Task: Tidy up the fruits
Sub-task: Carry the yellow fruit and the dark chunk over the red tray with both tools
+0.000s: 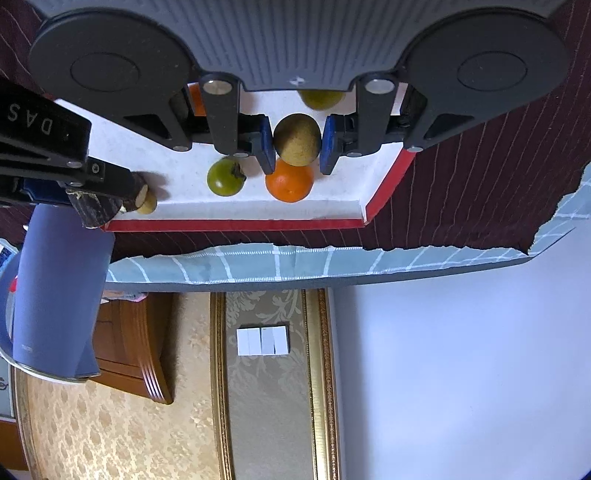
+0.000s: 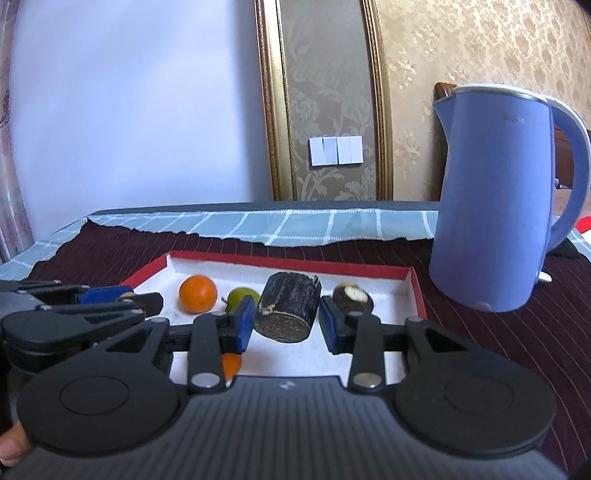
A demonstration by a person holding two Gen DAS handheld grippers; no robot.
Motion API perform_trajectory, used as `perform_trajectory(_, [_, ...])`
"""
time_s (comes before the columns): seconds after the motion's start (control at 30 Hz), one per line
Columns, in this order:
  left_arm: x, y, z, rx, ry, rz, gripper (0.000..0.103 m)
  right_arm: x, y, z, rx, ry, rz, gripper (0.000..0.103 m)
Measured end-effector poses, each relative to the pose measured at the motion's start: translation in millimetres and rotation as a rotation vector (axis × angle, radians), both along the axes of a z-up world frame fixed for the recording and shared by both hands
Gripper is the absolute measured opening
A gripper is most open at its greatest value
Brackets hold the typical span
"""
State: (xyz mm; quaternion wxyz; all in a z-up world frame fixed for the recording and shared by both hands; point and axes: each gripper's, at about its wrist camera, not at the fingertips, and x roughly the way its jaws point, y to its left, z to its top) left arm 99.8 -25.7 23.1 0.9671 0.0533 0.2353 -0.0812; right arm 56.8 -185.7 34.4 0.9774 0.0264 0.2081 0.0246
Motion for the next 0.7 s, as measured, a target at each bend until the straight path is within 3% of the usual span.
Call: perform_trajectory(0.7, [40,-19,4,0.030,-0.029,0.030,0.025,43,-1,6,-0.042,0.005,-0.015,0.035])
